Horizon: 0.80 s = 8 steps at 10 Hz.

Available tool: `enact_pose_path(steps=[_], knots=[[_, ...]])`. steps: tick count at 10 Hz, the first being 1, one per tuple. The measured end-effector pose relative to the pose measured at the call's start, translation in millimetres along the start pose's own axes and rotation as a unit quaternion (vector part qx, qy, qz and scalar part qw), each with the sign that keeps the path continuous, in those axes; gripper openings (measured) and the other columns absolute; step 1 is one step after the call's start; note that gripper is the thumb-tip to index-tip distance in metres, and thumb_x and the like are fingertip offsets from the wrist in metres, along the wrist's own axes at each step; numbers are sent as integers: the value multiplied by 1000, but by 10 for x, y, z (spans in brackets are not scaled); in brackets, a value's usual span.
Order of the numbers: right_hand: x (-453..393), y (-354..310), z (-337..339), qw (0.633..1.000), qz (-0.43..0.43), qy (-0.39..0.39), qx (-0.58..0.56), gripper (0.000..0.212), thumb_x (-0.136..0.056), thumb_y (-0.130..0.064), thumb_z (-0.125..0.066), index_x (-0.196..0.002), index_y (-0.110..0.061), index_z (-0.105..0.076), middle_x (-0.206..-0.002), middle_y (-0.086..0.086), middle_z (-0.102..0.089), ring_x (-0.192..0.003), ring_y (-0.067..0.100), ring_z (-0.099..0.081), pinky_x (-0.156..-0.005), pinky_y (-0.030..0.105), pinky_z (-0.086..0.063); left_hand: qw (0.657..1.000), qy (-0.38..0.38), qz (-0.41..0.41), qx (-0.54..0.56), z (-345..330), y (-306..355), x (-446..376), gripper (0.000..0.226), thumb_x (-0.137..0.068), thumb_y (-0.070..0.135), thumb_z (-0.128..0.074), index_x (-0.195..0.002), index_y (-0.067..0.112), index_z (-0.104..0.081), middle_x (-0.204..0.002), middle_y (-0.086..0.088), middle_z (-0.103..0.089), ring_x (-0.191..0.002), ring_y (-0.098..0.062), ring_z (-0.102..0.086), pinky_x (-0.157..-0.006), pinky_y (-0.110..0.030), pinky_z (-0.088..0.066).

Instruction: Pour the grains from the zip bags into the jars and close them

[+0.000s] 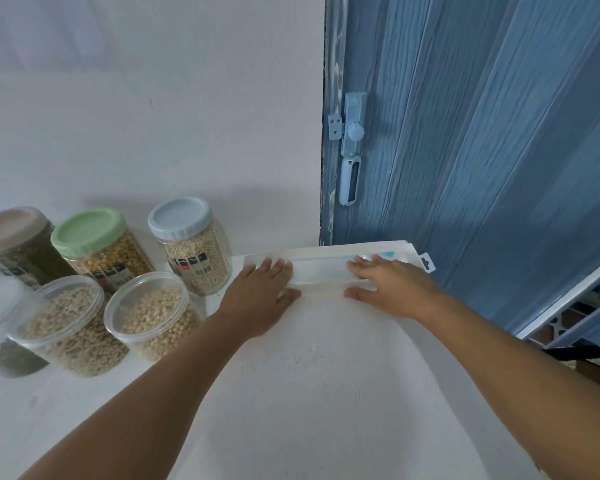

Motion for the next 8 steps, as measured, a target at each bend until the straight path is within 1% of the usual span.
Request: enact_pose_path(steps=[1, 2, 3, 4, 5, 6, 7, 8], knots=[[-23, 3, -23, 1000, 5, 5, 3, 67, -100, -71, -40, -160, -47, -25, -170, -21, -18, -157, 14, -22, -116, 43, -38, 1000, -3, 1, -8, 5, -14, -3, 67, -110, 54, -21, -167, 19, -12, -174, 0, -14, -161, -20, -7, -130, -38, -9], [-11, 9, -56, 999, 23, 20, 10, 62, -104, -62, -41, -161, -44, -23, -171, -21, -17, -159, 14, -17, -118, 44, -36, 1000, -1, -2, -13, -24, -10, 3, 68, -109, 55, -17, -166, 18, -13, -174, -1, -14, -161, -22, -8, -130, -39, -10], [-37, 27, -51, 999, 28, 24, 7, 57, -107, -57, -42, -160, -44, -26, -170, -22, -20, -158, 13, -18, -117, 43, -39, 1000, 1, -2, -17, -22, -17, -11, 79, -100, 62, -5, -166, 18, -16, -173, -1, -17, -161, -23, -9, -130, -41, -12], [-60, 34, -44, 999, 33, 27, 3, 56, -106, -57, -43, -159, -46, -28, -169, -22, -22, -158, 13, -20, -114, 42, -41, 1000, 2, 2, -17, -8, -19, -7, 92, -91, 67, 5, -165, 19, -18, -173, -1, -18, -161, -23, -10, -129, -41, -12], [-55, 54, -87, 998, 37, 40, 11, 56, -106, -56, -43, -159, -43, -29, -169, -19, -25, -157, 15, -23, -114, 43, -41, 1000, 18, 12, -6, -24, -19, 11, 80, -99, 62, -6, -166, 20, -18, -173, 1, -19, -161, -22, -9, -129, -41, -11], [14, 13, -77, 997, 51, 47, 19, 58, -107, -49, -46, -162, -35, -30, -170, -13, -26, -157, 19, -23, -121, 39, -31, 998, 44, 11, 42, 33, -11, 60, 66, -107, 55, -32, -163, 20, -29, -170, 0, -27, -159, -24, -18, -128, -41, -14], [53, 6, 3, 996, 63, 62, 27, 61, -105, -48, -52, -161, -31, -34, -168, -9, -31, -155, 20, -30, -121, 36, -28, 989, 95, 4, 110, 225, -23, 61, 62, -96, 50, -67, -147, 16, -58, -153, -7, -54, -144, -32, -45, -117, -41, -32], [79, -82, 238, 991, 70, 107, 48, 61, -98, -60, -57, -150, -29, -51, -156, -5, -52, -142, 22, -46, -117, 40, -34, 990, 94, 19, 102, 385, -42, 27, 69, -84, 62, -76, -142, 28, -61, -153, -2, -48, -143, -28, -38, -118, -44, -28]])
Point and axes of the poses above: each hand's wrist, its own x-axis away from the middle knuckle, its own z-axis out of the back of the hand, y = z × x, the point moved 8 cm from there along -x, towards the middle knuckle
